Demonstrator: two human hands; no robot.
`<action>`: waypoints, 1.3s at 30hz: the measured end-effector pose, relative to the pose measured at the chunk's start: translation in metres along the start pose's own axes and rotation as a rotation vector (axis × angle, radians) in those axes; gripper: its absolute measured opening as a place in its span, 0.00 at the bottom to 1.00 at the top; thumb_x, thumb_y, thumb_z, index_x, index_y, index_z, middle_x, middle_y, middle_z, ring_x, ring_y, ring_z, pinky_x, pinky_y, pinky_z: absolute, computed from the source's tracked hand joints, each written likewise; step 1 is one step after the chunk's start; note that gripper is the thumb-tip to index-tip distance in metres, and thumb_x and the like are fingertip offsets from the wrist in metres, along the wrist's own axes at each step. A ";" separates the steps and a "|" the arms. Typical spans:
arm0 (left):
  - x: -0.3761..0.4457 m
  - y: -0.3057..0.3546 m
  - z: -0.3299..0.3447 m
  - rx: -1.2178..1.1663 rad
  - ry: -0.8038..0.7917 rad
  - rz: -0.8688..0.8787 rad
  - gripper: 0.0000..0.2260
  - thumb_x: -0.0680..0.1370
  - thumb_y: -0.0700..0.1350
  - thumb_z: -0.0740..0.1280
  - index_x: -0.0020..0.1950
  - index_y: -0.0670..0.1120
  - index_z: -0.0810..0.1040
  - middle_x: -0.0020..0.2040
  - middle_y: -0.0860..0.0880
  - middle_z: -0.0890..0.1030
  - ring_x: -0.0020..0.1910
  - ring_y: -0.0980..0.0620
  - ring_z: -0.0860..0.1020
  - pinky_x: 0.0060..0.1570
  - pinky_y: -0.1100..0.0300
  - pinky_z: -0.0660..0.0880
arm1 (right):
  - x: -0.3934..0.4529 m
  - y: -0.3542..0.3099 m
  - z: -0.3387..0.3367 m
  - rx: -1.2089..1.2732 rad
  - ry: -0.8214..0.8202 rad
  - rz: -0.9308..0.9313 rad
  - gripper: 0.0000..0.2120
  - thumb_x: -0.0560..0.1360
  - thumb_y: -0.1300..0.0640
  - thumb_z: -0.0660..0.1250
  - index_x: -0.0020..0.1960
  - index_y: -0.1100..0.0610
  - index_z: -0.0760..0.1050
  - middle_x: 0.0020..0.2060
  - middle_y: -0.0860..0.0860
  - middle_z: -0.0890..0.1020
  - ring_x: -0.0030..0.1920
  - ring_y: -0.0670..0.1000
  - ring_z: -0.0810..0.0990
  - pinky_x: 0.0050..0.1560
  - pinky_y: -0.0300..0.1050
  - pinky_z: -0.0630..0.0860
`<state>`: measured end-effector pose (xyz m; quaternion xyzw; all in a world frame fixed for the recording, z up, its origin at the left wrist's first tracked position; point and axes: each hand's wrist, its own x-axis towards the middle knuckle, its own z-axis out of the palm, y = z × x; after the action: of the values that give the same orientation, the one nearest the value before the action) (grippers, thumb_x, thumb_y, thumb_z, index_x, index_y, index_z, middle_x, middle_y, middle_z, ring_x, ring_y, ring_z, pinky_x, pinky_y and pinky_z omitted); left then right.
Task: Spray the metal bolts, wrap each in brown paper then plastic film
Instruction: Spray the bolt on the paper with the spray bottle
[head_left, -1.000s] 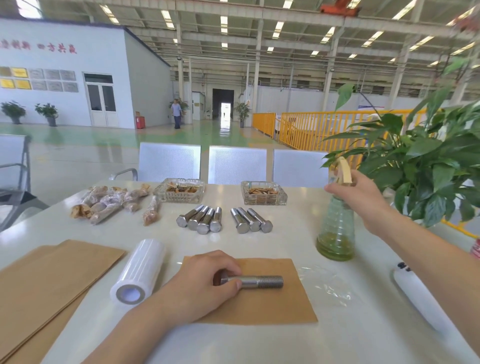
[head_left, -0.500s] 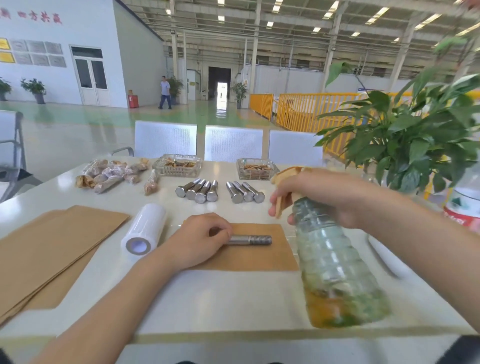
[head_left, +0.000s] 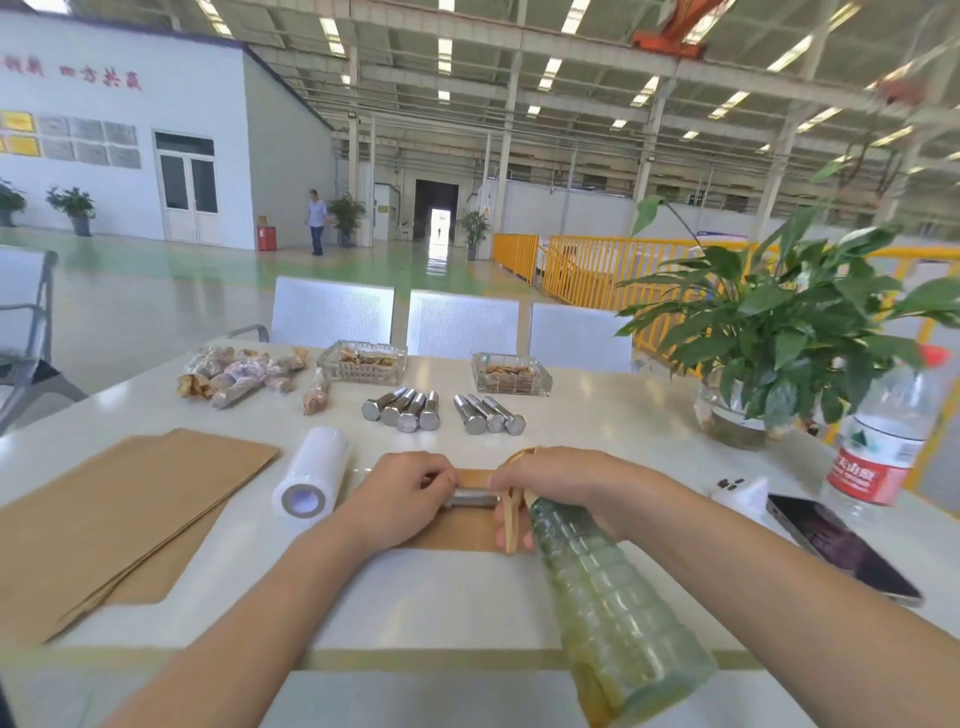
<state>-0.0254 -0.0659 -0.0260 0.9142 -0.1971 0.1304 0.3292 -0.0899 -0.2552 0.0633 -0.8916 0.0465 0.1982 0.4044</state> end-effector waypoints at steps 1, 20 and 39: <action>0.000 0.000 0.000 -0.001 0.002 0.001 0.13 0.80 0.44 0.64 0.38 0.55 0.78 0.40 0.54 0.84 0.42 0.56 0.77 0.43 0.64 0.69 | -0.002 -0.001 0.000 0.016 0.000 0.003 0.15 0.80 0.50 0.64 0.42 0.59 0.80 0.40 0.58 0.86 0.28 0.51 0.79 0.31 0.39 0.77; 0.004 0.012 0.009 -0.074 0.002 -0.046 0.11 0.80 0.46 0.64 0.41 0.57 0.82 0.39 0.59 0.83 0.41 0.65 0.76 0.39 0.71 0.65 | -0.011 0.036 -0.030 0.151 0.089 -0.005 0.12 0.79 0.55 0.63 0.46 0.63 0.78 0.35 0.62 0.85 0.25 0.54 0.80 0.26 0.39 0.76; 0.004 0.012 0.011 -0.023 0.057 -0.060 0.12 0.80 0.44 0.63 0.44 0.54 0.84 0.37 0.54 0.82 0.36 0.60 0.74 0.35 0.70 0.65 | -0.008 0.009 0.006 0.002 0.094 -0.108 0.15 0.80 0.51 0.62 0.48 0.62 0.79 0.43 0.60 0.86 0.36 0.55 0.79 0.46 0.48 0.79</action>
<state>-0.0261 -0.0825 -0.0266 0.9118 -0.1613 0.1443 0.3490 -0.1011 -0.2571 0.0568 -0.9008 0.0176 0.1341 0.4126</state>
